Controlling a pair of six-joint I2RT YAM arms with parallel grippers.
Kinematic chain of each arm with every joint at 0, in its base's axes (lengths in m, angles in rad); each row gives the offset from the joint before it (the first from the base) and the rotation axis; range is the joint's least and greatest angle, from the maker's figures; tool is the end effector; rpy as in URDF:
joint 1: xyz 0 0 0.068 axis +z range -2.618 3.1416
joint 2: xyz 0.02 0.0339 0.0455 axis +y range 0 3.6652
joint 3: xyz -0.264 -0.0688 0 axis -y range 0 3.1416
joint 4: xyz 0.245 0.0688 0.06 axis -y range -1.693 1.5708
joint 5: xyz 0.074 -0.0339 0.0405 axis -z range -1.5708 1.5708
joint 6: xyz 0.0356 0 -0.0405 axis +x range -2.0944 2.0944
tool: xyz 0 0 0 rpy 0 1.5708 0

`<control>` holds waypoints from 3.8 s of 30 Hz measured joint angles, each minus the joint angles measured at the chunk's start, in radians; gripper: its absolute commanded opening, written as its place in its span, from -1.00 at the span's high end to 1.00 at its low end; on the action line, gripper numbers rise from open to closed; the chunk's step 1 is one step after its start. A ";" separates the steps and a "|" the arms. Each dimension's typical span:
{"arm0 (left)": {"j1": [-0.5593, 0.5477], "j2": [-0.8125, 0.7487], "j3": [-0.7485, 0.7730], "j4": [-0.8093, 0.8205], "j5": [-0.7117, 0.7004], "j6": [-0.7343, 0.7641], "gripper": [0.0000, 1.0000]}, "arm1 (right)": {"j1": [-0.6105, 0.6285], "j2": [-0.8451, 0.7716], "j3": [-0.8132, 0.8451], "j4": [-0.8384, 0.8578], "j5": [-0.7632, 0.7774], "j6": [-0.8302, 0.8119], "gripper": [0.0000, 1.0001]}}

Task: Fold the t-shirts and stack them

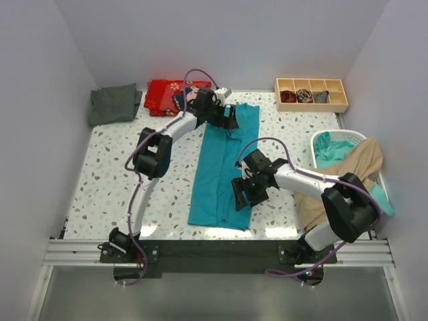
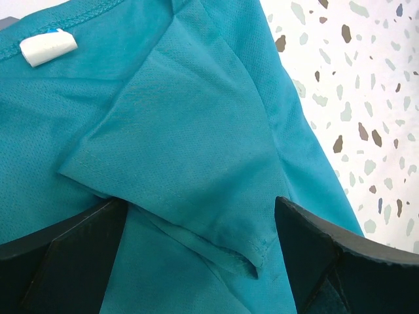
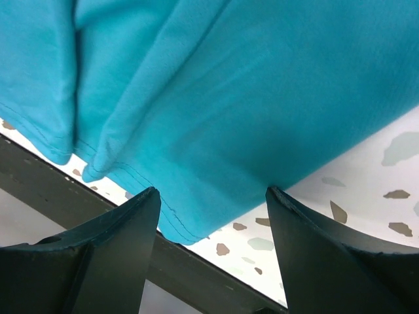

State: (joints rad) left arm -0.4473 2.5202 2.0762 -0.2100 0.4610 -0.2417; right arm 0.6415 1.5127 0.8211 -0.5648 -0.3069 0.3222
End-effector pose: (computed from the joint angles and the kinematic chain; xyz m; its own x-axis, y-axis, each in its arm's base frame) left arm 0.5032 -0.2590 0.1517 -0.7015 0.0988 -0.7058 0.5539 0.6987 -0.4527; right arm 0.2059 0.1672 0.1644 -0.9271 -0.3156 -0.2024 -0.3708 0.8516 0.3704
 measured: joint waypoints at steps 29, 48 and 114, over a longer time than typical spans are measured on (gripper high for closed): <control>-0.053 -1.324 -1.425 0.047 -0.488 -0.286 -0.97 | -0.026 -0.585 -0.335 0.051 0.209 0.375 -0.71; -0.285 -1.690 -1.780 -0.106 -0.411 -0.569 -0.59 | -0.025 -0.613 -0.454 0.114 0.070 0.470 -0.60; -0.675 -1.343 -1.345 -0.210 -0.829 -0.676 1.00 | 0.130 -0.450 -0.098 0.000 0.298 0.239 0.94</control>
State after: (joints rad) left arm -1.1225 1.1774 0.7315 -0.4202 -0.3683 -0.9180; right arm 0.7715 1.0626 0.7227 -0.5644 -0.0090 0.5610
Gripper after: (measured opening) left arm 0.030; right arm 0.023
